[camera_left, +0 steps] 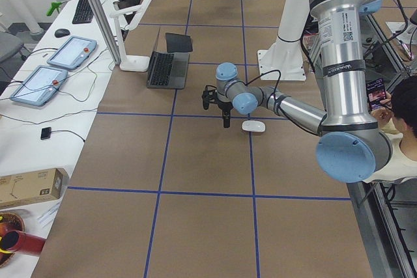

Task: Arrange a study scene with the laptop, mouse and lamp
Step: 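Move the right arm back to rest while the left gripper reaches toward the white mouse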

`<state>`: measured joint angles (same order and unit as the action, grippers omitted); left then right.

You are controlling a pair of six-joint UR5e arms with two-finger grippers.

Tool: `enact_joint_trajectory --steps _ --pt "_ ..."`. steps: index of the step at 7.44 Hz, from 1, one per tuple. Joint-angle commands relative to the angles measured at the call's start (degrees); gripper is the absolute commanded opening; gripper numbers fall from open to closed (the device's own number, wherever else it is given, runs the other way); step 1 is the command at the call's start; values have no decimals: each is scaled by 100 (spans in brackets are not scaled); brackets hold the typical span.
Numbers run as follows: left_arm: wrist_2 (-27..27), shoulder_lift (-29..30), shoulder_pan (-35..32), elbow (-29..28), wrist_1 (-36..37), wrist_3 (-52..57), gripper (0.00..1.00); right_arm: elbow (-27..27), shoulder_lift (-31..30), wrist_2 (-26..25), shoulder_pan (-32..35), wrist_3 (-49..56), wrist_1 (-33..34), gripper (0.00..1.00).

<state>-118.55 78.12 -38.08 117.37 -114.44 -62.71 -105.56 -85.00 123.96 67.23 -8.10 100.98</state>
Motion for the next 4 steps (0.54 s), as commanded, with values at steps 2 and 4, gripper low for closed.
enact_joint_trajectory --steps 2,4 --pt "813 -376 1316 -30 -789 -784 100 18 -349 198 518 1053 115 100" --pt "999 -507 1670 -29 -895 -804 100 27 -683 331 729 1459 97 100"
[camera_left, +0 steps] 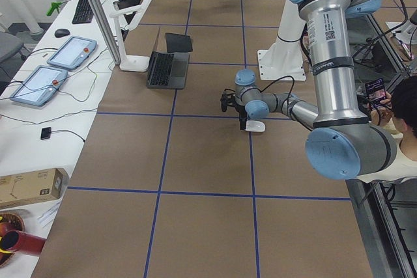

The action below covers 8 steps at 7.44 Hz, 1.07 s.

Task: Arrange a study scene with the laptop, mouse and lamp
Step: 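Grasp the white mouse with the left gripper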

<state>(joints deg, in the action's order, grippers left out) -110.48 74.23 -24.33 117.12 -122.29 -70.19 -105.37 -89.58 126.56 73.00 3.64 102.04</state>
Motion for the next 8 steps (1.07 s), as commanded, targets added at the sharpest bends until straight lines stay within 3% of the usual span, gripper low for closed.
enact_joint_trajectory --steps 1,8 --pt "263 -372 428 -5 -398 -56 100 7 -278 70 258 338 9 100" --pt "483 -471 834 -31 -664 -487 100 130 -279 79 276 339 -44 100"
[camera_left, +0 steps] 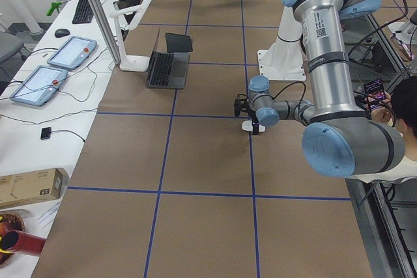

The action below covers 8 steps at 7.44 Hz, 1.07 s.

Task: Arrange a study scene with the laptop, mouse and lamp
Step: 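Grasp the white mouse with the left gripper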

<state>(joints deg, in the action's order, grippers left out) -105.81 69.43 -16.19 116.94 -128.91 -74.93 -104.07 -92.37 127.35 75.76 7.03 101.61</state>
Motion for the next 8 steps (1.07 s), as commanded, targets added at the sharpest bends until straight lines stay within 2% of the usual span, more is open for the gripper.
enact_joint_trajectory --steps 1,2,4,5,6,8 --pt "147 9 132 -22 7 -13 97 1 -1 0 0 0 -1 100" --pt "201 9 168 -39 -2 -22 83 1 -1 0 0 9 -10 100" --pt "192 9 169 -40 -11 -22 44 1 -1 0 0 18 -10 100" --pt "192 9 160 -40 -11 -13 35 9 -9 0 18 61 -1 100" --pt "166 9 160 -31 -11 -4 30 10 -1 0 27 70 -1 100" --pt "70 70 107 109 -20 22 29 10 8 -9 27 70 17 100"
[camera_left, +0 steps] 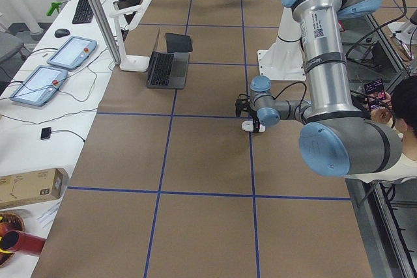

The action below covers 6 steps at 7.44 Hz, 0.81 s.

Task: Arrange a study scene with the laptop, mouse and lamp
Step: 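Grasp the white mouse with the left gripper, then carry the white mouse with the left gripper over the black mouse pad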

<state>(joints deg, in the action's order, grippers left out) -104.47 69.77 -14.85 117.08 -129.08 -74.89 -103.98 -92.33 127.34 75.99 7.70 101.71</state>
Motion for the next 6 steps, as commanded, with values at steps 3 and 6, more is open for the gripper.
enact_joint_trajectory --steps 3,6 --pt "-415 1000 -587 105 -12 19 28 1 40 -68 3 4 7 100" --pt "-539 2054 -1334 52 415 27 22 -17 4 -95 99 4 -10 100"
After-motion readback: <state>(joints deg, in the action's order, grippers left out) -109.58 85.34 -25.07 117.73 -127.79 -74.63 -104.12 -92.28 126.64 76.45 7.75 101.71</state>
